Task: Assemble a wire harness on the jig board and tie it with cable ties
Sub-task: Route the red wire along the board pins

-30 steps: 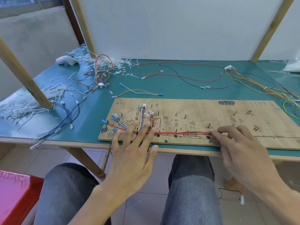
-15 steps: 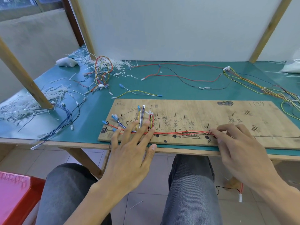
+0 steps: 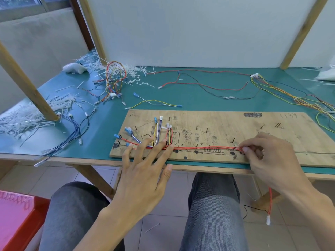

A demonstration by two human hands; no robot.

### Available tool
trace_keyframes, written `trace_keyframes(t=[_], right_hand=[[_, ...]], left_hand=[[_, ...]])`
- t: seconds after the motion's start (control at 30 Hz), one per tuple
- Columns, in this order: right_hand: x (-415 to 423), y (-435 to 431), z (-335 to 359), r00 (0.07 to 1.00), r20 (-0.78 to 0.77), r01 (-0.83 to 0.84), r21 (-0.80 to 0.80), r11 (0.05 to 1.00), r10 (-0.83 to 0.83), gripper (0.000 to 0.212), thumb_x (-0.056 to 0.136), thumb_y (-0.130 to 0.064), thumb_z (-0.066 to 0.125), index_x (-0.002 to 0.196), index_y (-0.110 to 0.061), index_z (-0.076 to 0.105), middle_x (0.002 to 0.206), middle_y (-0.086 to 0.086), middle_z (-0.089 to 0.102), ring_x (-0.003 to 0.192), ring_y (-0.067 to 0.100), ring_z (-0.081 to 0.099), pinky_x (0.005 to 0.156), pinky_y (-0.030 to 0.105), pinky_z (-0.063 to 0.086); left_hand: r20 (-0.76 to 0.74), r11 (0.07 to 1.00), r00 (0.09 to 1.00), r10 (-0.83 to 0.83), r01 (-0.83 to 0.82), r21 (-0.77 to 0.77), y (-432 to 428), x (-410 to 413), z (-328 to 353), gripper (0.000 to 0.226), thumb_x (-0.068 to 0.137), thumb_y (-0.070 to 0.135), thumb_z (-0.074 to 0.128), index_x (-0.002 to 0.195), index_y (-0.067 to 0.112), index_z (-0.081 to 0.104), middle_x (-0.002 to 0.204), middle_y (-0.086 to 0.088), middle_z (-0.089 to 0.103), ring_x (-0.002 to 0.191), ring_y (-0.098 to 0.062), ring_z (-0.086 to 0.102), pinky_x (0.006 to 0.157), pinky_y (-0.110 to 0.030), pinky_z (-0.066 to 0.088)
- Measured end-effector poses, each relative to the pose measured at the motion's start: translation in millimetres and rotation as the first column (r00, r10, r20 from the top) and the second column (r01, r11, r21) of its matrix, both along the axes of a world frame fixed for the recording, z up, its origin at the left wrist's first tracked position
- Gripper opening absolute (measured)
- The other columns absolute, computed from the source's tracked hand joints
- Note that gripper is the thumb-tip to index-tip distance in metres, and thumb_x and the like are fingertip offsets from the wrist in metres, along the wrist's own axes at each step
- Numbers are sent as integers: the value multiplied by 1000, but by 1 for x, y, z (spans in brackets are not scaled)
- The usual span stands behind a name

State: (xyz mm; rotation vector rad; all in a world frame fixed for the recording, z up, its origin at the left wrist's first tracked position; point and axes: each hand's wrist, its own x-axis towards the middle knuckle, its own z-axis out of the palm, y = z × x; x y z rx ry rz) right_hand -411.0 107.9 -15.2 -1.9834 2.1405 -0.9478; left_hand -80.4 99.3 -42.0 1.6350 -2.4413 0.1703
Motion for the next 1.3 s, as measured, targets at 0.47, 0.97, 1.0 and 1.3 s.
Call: trace_keyframes(t=[0.47, 0.97, 1.0, 1.3], right_hand=[[10, 20, -12, 974, -227, -52, -140, 989, 20, 30, 86, 4, 73, 105, -17, 85, 86, -4, 55, 78, 21, 53, 57, 32, 44], [13, 28, -16, 966, -259, -63, -143, 988, 24, 22, 93, -13, 69, 113, -15, 77, 109, -8, 68, 104, 18, 56, 83, 38, 51], [13, 28, -16, 967, -255, -62, -138, 989, 25, 22, 93, -13, 69, 113, -15, 77, 110, -8, 67, 105, 18, 56, 84, 38, 51], [11, 27, -20, 972, -234, -67, -138, 988, 34, 21, 94, -15, 68, 113, -14, 78, 112, -6, 66, 105, 21, 56, 89, 40, 51]], left_hand=[[-57, 999, 998, 7, -4, 38, -1, -9, 6, 54, 107, 56, 24, 155, 38, 43, 155, 15, 47, 152, -21, 28, 120, -57, 25], [-132, 998, 990, -43, 36, -57, -33, -20, 36, 48, 105, 56, 32, 143, 34, 52, 149, 19, 46, 147, -13, 28, 116, -49, 28], [-94, 997, 994, -59, 54, -57, -38, -23, 38, 49, 105, 55, 32, 143, 32, 53, 152, 19, 46, 149, -11, 28, 117, -48, 26], [-57, 1000, 998, -20, 18, -24, -48, -28, 27, 59, 107, 56, 22, 142, 27, 58, 151, 12, 51, 140, -12, 44, 119, -47, 31]])
